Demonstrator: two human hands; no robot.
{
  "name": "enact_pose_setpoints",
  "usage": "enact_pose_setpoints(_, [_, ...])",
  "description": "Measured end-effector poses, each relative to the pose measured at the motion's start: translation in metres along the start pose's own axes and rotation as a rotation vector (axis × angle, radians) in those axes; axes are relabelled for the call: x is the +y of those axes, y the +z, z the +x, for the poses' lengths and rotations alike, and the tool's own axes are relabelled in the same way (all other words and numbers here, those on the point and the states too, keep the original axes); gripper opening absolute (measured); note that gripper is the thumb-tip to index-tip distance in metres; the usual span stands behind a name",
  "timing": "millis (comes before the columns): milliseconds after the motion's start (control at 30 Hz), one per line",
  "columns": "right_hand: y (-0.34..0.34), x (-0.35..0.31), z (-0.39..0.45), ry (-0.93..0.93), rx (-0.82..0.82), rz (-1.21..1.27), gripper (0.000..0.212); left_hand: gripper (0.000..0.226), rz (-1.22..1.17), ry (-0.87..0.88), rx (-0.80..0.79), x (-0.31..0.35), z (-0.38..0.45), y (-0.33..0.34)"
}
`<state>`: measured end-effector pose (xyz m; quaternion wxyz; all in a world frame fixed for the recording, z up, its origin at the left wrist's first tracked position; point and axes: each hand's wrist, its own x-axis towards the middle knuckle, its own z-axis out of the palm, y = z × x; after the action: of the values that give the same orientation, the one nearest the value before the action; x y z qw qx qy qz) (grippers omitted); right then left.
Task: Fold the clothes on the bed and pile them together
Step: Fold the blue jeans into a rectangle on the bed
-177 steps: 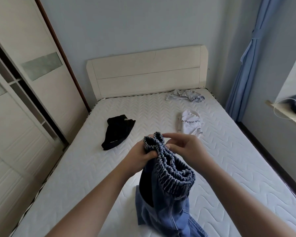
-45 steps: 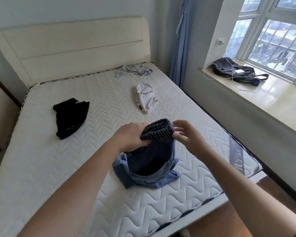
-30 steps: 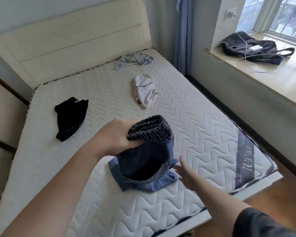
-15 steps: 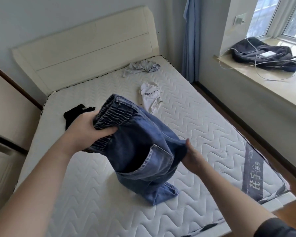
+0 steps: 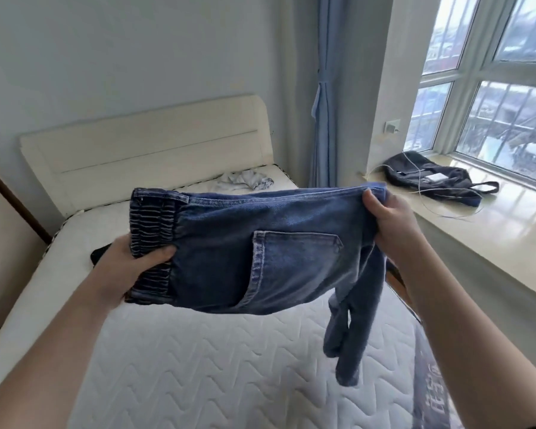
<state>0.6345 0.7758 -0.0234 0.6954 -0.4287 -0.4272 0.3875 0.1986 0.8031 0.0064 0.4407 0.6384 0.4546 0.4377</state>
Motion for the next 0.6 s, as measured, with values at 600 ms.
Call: enact_pose_setpoints(600, [-0.054, 0.074, -0.031, 0.278, -0.030, -0.646, 0.037, 0.044, -0.255, -0.366, -0.079, -0.144, -0.101, 0.065])
